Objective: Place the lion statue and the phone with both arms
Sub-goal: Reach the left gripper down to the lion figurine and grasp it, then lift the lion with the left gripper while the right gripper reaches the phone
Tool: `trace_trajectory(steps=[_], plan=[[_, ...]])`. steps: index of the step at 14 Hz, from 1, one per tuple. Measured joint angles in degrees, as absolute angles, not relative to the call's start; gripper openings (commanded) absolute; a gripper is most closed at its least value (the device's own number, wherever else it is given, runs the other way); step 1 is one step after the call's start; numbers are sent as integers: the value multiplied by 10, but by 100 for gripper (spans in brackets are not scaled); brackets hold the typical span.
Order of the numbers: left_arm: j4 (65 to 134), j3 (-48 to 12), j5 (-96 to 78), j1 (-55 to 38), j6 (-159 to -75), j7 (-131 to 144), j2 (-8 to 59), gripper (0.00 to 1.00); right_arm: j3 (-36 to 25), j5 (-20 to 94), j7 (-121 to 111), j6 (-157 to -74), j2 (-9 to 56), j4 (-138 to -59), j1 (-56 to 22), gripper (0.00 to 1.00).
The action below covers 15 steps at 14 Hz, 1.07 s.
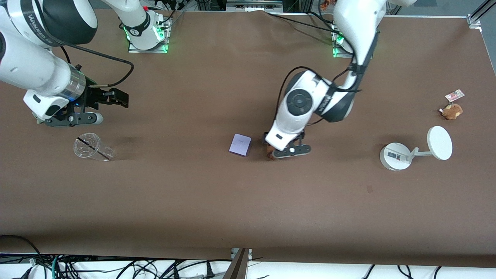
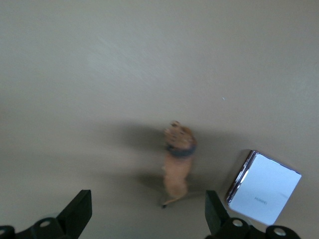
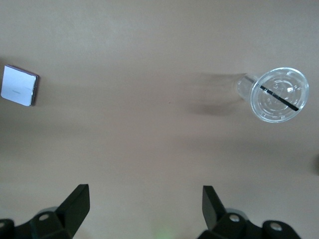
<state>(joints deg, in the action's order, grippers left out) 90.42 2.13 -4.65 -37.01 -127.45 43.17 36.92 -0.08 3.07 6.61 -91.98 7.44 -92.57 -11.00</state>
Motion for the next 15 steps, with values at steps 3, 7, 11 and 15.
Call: trace_trajectory(steps=[3,7,11,15], plan=[[904,22,-19,-392,-1296,473,397,100,-1,31,67,-920,74,-922,-110,100],[904,22,5,-406,-1323,494,418,100,-1,31,67,-920,75,-922,-109,100],[902,24,48,-407,-1327,496,423,100,-1,31,68,-920,75,-922,-109,100],[878,29,49,-407,-1329,496,433,100,-1,31,68,-920,75,-922,-109,100]])
